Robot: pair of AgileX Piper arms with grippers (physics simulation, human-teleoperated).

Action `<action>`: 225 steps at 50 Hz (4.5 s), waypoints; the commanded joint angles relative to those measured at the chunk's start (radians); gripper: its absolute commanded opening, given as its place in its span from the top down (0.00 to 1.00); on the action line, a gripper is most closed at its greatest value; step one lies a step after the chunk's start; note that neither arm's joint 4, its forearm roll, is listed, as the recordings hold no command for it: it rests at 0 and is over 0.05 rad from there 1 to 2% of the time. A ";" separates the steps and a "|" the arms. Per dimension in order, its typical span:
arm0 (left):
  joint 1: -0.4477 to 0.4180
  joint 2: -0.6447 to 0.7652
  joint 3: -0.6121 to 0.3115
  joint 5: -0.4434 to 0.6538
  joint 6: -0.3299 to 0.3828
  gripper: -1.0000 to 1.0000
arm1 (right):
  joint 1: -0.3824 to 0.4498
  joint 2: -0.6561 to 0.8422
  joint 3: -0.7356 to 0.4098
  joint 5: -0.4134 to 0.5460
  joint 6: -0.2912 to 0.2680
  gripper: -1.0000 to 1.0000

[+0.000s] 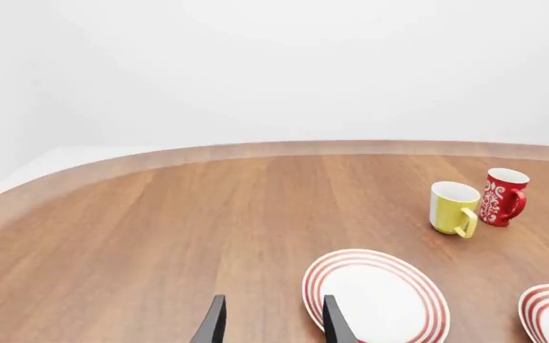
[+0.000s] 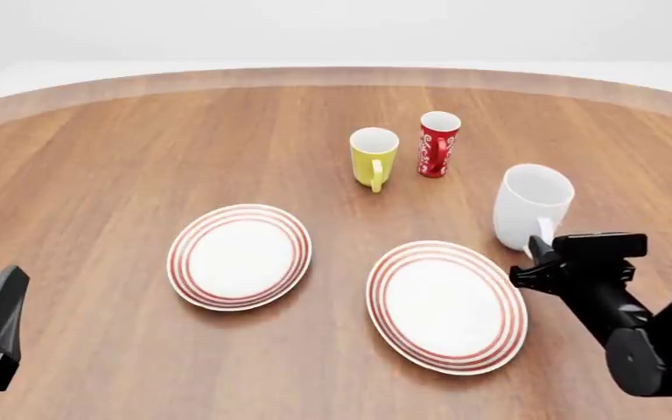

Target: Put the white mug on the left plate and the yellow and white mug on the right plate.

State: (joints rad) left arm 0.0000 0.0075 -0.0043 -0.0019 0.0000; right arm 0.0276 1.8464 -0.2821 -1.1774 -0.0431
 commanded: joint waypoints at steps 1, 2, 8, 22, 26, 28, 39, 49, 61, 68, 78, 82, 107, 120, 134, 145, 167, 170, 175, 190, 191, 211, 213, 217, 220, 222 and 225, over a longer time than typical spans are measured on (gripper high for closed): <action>0.000 0.000 0.000 0.000 0.000 0.00 | 0.021 -0.077 0.021 0.021 0.008 1.00; 0.000 0.000 0.000 0.000 0.000 0.00 | 0.022 -0.083 0.022 0.024 0.008 1.00; 0.000 0.000 0.000 0.000 0.000 0.00 | 0.030 -0.160 0.035 0.058 0.000 1.00; 0.000 0.000 0.000 0.000 0.000 0.00 | 0.073 -0.357 0.080 0.163 -0.034 1.00; 0.000 0.000 0.000 0.000 0.000 0.00 | 0.093 -0.410 0.080 0.201 -0.042 1.00; 0.000 0.000 0.000 0.000 0.000 0.00 | 0.112 -0.436 0.076 0.226 -0.043 1.00; 0.000 0.000 0.000 0.000 0.000 0.00 | 0.170 -0.542 0.061 0.322 -0.058 1.00; 0.000 0.000 0.000 0.000 0.000 0.00 | 0.249 -0.639 0.030 0.415 -0.062 1.00; 0.000 0.000 0.000 0.000 0.000 0.00 | 0.316 -0.668 -0.019 0.477 -0.072 1.00; 0.000 0.000 0.000 0.000 0.000 0.00 | 0.353 -0.678 -0.051 0.508 -0.086 1.00; 0.000 0.000 0.000 0.000 0.000 0.00 | 0.401 -0.647 -0.111 0.537 -0.069 1.00; 0.000 0.000 0.000 0.000 0.000 0.00 | 0.422 -0.631 -0.141 0.545 -0.080 1.00; 0.000 0.000 0.000 0.000 0.000 0.00 | 0.547 -0.463 -0.290 0.552 -0.113 1.00; 0.000 0.000 0.000 0.000 0.000 0.00 | 0.618 -0.378 -0.364 0.541 -0.110 1.00; 0.000 0.000 0.000 0.000 0.000 0.00 | 0.663 -0.300 -0.428 0.535 -0.109 1.00; 0.000 0.000 0.000 0.000 0.000 0.00 | 0.701 -0.244 -0.463 0.520 -0.097 1.00; 0.000 0.000 0.000 0.000 0.000 0.00 | 0.780 -0.158 -0.490 0.497 -0.073 1.00; 0.000 0.000 0.000 0.000 0.000 0.00 | 0.786 -0.149 -0.490 0.495 -0.077 1.00; 0.000 0.000 0.000 0.000 0.000 0.00 | 0.797 -0.128 -0.491 0.495 -0.068 1.00; 0.000 0.000 0.000 0.000 0.000 0.00 | 0.826 -0.072 -0.507 0.498 -0.050 1.00; 0.000 0.000 0.000 0.000 0.000 0.00 | 0.828 -0.069 -0.509 0.498 -0.049 1.00; 0.000 0.000 0.000 0.000 0.000 0.00 | 0.850 -0.010 -0.545 0.512 -0.039 1.00; 0.000 0.000 0.000 0.000 0.000 0.00 | 0.851 -0.002 -0.549 0.512 -0.038 1.00; 0.000 0.000 0.000 0.000 0.000 0.00 | 0.855 0.013 -0.551 0.509 -0.033 1.00; 0.000 0.000 0.000 0.000 0.000 0.00 | 0.853 0.022 -0.558 0.513 -0.024 1.00; 0.000 0.000 0.000 0.000 0.000 0.00 | 0.856 0.028 -0.563 0.514 -0.026 1.00; 0.000 0.000 0.000 0.000 0.000 0.00 | 0.857 0.037 -0.565 0.511 -0.024 1.00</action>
State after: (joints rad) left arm 0.0000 0.0075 -0.0043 -0.0019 0.0000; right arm 0.8787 1.8560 -0.8299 -0.6657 -0.0807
